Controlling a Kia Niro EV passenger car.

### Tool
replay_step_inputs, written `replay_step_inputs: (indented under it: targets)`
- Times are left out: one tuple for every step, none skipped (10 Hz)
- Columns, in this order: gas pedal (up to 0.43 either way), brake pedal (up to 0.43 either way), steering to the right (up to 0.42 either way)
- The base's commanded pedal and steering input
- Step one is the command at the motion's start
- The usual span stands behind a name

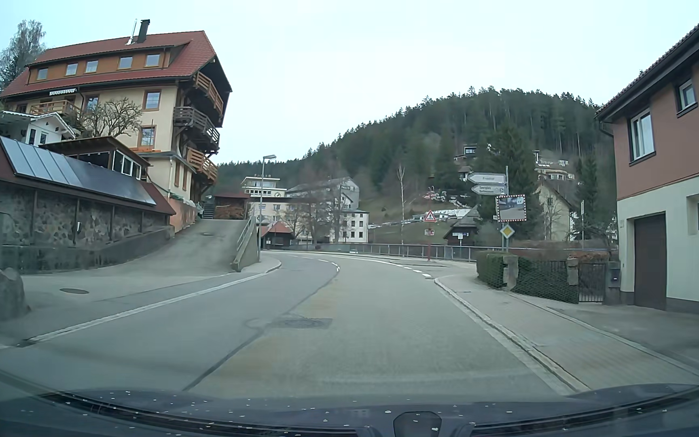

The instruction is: Follow the waypoints while adhering to traffic rules and regulations

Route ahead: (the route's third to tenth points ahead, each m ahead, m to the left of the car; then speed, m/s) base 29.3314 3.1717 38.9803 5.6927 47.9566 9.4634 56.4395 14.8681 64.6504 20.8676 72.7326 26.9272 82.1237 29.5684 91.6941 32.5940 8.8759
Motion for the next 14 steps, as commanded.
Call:
replay_step_inputs:
  targets:
    - [0.130,0.000,-0.003]
    - [0.130,0.000,0.001]
    - [0.130,0.000,0.008]
    - [0.130,0.000,0.011]
    - [0.130,0.000,0.011]
    - [0.130,0.000,0.009]
    - [0.130,0.000,0.002]
    - [0.130,0.000,-0.001]
    - [0.130,0.000,-0.001]
    - [0.130,0.000,-0.002]
    - [0.130,0.000,-0.002]
    - [0.130,0.000,-0.004]
    - [0.130,0.000,-0.006]
    - [0.130,0.000,-0.008]
